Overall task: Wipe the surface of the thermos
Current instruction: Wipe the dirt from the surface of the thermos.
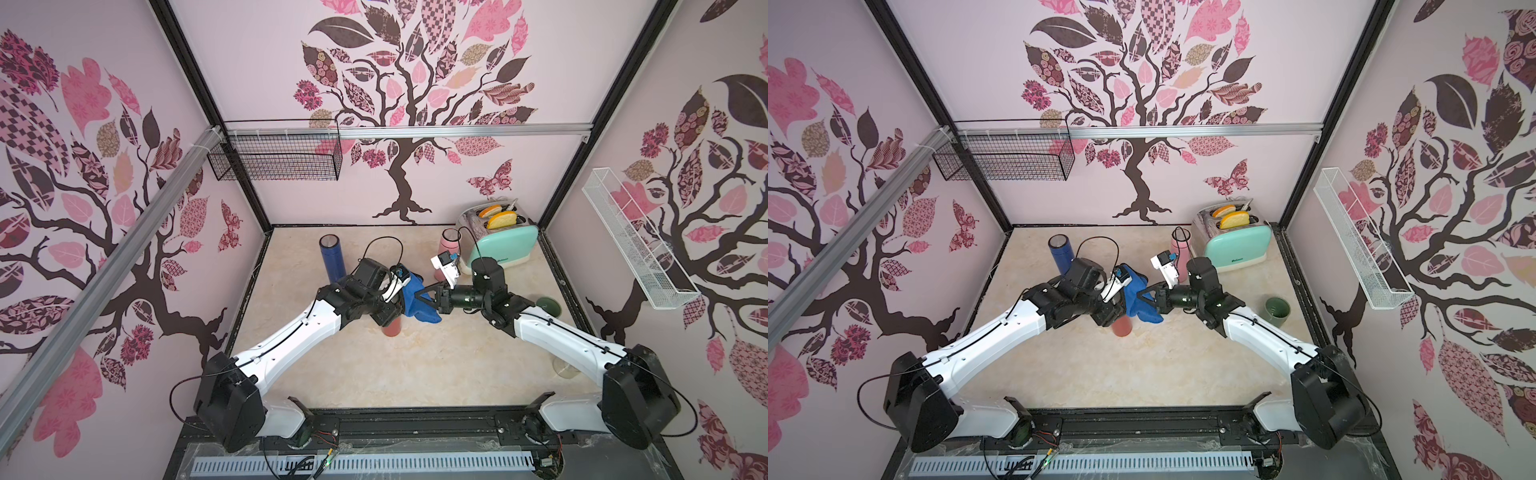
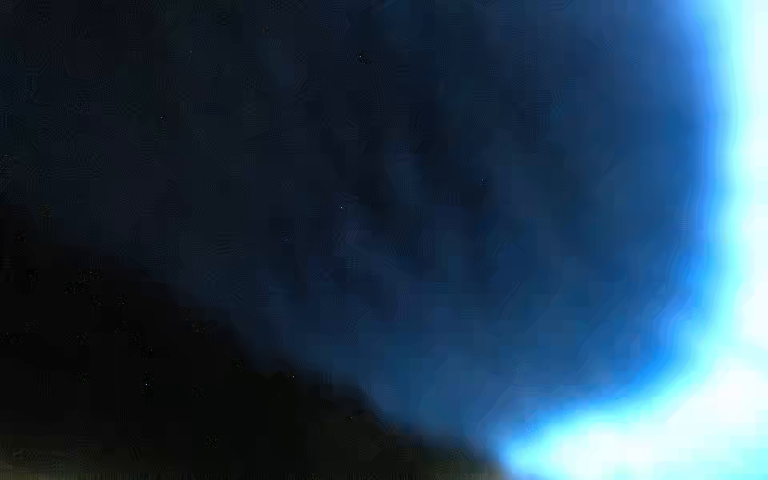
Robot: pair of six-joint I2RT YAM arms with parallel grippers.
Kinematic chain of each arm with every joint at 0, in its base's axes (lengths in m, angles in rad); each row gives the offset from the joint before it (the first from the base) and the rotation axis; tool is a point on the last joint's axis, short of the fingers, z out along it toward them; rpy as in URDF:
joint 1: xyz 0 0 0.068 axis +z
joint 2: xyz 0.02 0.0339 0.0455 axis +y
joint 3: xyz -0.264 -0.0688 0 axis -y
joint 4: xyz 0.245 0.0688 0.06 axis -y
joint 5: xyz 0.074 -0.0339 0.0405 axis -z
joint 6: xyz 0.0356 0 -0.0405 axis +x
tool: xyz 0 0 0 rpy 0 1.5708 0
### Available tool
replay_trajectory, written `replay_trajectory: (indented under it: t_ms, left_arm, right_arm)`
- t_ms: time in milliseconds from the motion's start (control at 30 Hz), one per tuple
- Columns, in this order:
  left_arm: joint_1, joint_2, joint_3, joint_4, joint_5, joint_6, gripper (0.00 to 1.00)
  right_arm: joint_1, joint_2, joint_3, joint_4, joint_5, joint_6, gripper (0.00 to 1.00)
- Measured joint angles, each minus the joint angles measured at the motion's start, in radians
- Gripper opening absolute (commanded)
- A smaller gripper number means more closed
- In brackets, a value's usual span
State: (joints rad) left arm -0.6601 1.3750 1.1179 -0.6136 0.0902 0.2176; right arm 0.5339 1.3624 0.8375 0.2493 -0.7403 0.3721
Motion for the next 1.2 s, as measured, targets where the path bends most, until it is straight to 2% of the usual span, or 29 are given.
replay_trajectory:
  t_ms: [267,767,967,1200]
  left_arm:
    - [0.000,-0.016,-0.038,0.061,0.000,-0.019,0.00]
    - [0.000,-0.016,-0.050,0.092,0.001,-0.042,0.00]
    - [0.000,-0.017,-0.050,0.093,0.002,-0.043,0.00]
    - [0.000,-0.016,-0.050,0.093,0.008,-0.047,0.00]
  right_arm:
    - [-0.001,0.140,-0.058,0.136,-0.027,0.033,0.00]
    - [0.000,0.430,-0.093,0.224,0.019,0.001,0.00]
    - [0.000,0.410,-0.092,0.196,0.034,-0.015,0.00]
    - [0.000,0.239,-0.037,0.121,0.022,-0.024,0.00]
